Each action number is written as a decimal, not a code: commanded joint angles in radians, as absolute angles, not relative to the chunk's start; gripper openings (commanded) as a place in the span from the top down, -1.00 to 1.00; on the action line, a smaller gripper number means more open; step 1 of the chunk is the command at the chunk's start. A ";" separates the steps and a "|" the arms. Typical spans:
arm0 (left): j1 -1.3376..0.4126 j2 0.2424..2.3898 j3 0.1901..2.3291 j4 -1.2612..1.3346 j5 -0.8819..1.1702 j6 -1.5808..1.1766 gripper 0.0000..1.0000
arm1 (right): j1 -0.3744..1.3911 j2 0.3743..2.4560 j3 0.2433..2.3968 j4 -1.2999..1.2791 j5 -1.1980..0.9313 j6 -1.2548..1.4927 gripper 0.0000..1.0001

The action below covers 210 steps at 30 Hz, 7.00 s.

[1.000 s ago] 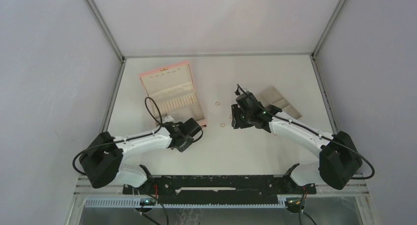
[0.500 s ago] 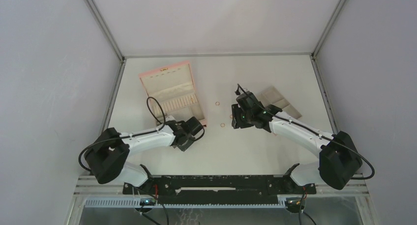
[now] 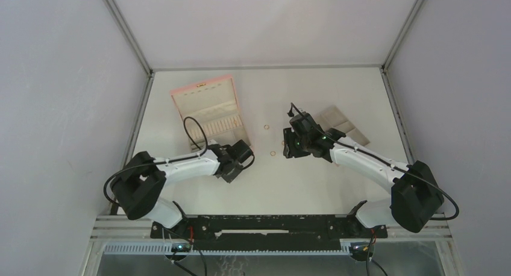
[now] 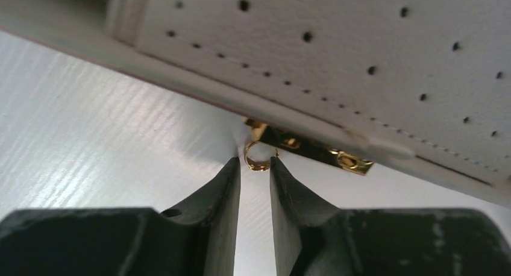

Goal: Organize the mixed jewelry

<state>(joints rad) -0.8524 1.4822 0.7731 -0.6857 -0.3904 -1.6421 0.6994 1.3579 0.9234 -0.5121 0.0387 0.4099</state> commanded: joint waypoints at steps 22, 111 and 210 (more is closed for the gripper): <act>-0.920 1.506 0.956 -0.738 -0.361 -1.109 0.58 | 0.672 1.334 0.925 -0.487 0.050 0.378 0.04; -1.109 1.776 1.175 -0.670 -0.295 -0.694 0.39 | 0.513 1.179 0.860 -0.538 0.014 0.359 0.03; -0.723 1.114 1.063 -0.292 0.555 -0.664 1.00 | 0.109 0.928 0.628 0.111 -0.925 0.838 -0.02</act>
